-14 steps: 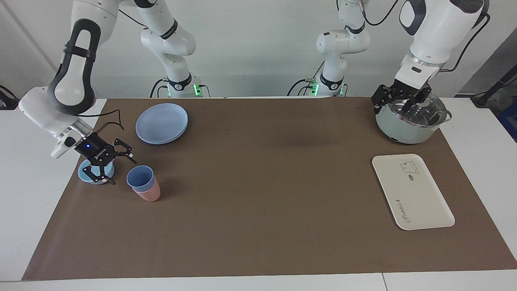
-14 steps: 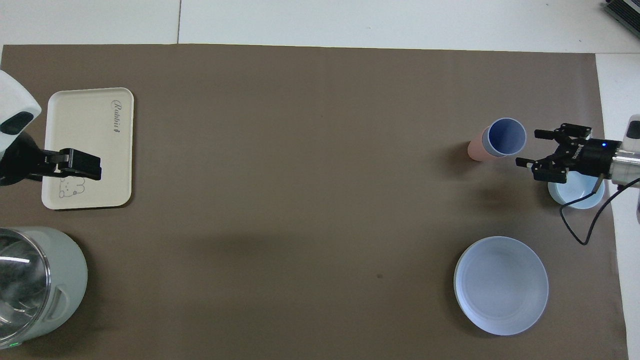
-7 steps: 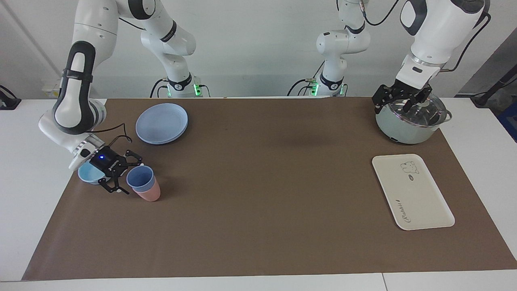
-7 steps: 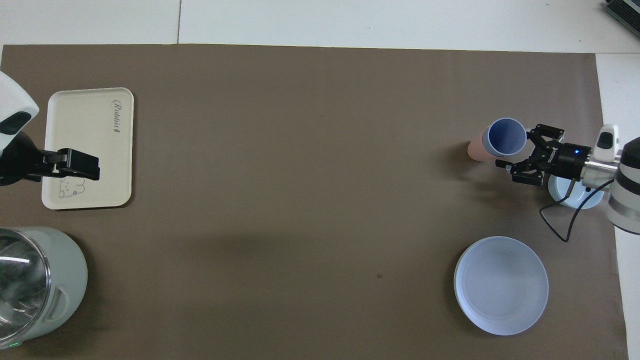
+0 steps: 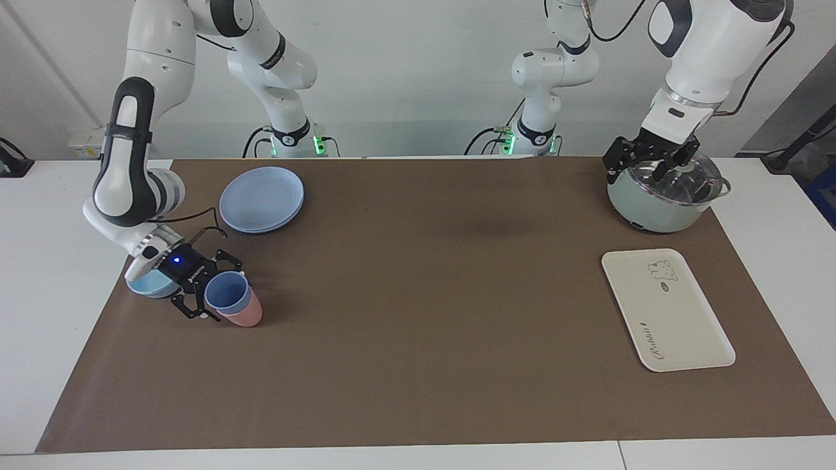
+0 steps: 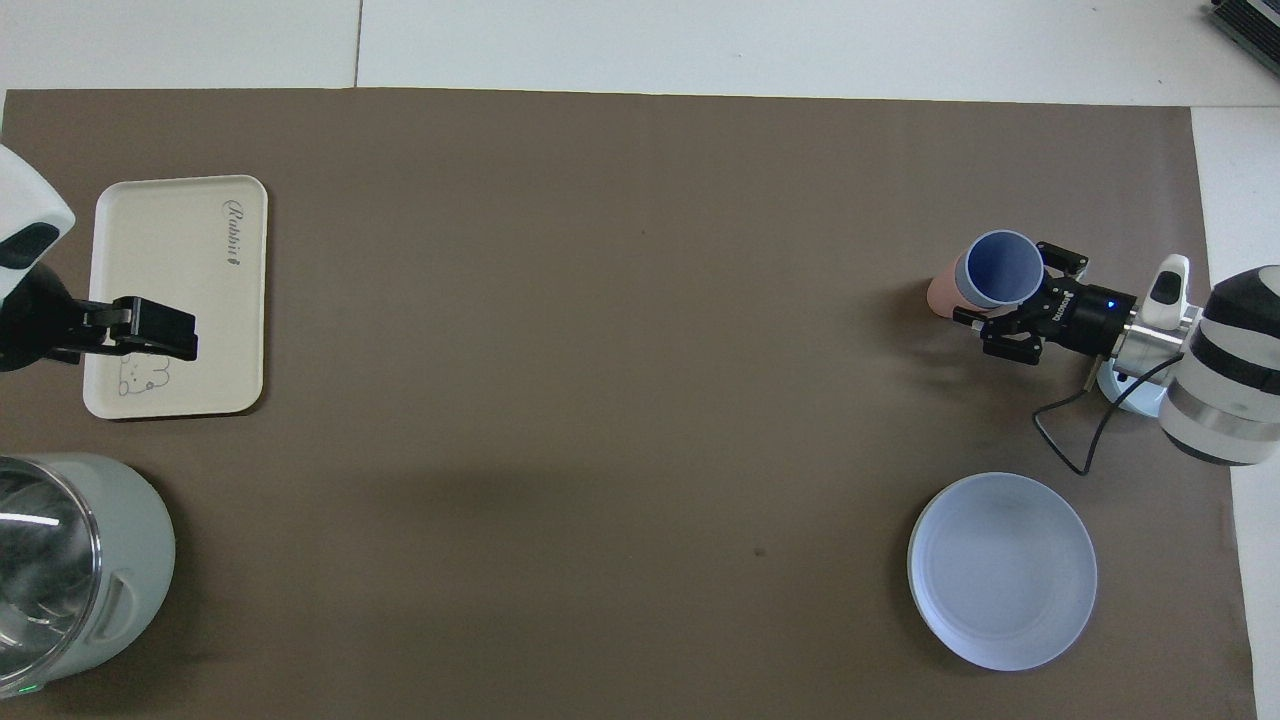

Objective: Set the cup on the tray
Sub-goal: 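Grasp and lift the nested cups with the right gripper, then bring the cups to center while the left gripper reaches the blue cup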

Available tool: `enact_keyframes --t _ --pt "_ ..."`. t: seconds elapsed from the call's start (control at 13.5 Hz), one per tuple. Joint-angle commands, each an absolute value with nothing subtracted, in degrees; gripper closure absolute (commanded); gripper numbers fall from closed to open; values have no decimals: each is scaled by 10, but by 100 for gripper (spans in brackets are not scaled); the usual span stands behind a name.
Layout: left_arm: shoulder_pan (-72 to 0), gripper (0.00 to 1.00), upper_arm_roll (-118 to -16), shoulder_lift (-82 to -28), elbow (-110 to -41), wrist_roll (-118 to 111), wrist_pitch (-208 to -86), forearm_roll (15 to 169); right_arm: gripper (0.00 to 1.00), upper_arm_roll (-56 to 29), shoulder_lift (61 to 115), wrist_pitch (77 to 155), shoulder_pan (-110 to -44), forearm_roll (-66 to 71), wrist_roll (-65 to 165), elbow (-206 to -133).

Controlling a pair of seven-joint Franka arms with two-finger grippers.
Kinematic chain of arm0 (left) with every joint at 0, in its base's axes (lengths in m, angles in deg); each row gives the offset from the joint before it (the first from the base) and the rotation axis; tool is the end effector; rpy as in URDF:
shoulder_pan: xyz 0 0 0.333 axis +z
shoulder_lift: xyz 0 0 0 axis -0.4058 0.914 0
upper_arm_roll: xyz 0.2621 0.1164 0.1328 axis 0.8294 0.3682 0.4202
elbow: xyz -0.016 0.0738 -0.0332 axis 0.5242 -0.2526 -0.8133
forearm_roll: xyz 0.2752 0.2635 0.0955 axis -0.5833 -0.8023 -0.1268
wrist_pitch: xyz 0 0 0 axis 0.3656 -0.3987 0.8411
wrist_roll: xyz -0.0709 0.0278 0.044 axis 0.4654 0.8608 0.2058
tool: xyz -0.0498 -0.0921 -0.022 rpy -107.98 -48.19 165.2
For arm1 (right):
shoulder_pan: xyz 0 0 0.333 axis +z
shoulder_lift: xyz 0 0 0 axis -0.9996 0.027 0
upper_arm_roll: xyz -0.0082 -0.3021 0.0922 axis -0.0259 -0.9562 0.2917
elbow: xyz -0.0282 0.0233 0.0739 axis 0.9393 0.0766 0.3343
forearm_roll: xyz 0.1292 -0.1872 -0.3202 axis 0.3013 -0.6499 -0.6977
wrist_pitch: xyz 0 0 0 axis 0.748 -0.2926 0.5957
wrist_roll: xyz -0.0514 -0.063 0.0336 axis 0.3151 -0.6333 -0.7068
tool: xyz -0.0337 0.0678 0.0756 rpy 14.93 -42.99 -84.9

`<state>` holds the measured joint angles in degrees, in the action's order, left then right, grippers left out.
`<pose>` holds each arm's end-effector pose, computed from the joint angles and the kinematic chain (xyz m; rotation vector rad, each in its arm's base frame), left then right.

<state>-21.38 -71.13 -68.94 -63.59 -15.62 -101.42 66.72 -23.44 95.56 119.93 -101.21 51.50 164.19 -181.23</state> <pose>0.5342 -0.0476 0.6044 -3.1277 0.0450 0.0222 0.5872 -0.1176 0.2602 -2.1092 -0.9883 -1.1182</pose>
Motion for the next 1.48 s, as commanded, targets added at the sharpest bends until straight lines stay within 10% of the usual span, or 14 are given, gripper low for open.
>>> enact_keyframes --t 0.0,0.22,0.89,1.41 --pt "-210 0 -711 -703 -650 -158 -1013 670 16 -233 955 1199 -1008 537 1662 -1818" --pt "-211 0 -711 -703 -650 -158 -1013 670 100 -233 955 1205 -995 557 1656 -1818" --pt "-215 0 -712 -709 -681 -105 -1062 789 100 -230 777 1204 -955 270 1346 -1807" --pt "-331 0 -715 -674 -731 112 -1297 974 100 -228 708 1207 -771 -15 1006 -1777"
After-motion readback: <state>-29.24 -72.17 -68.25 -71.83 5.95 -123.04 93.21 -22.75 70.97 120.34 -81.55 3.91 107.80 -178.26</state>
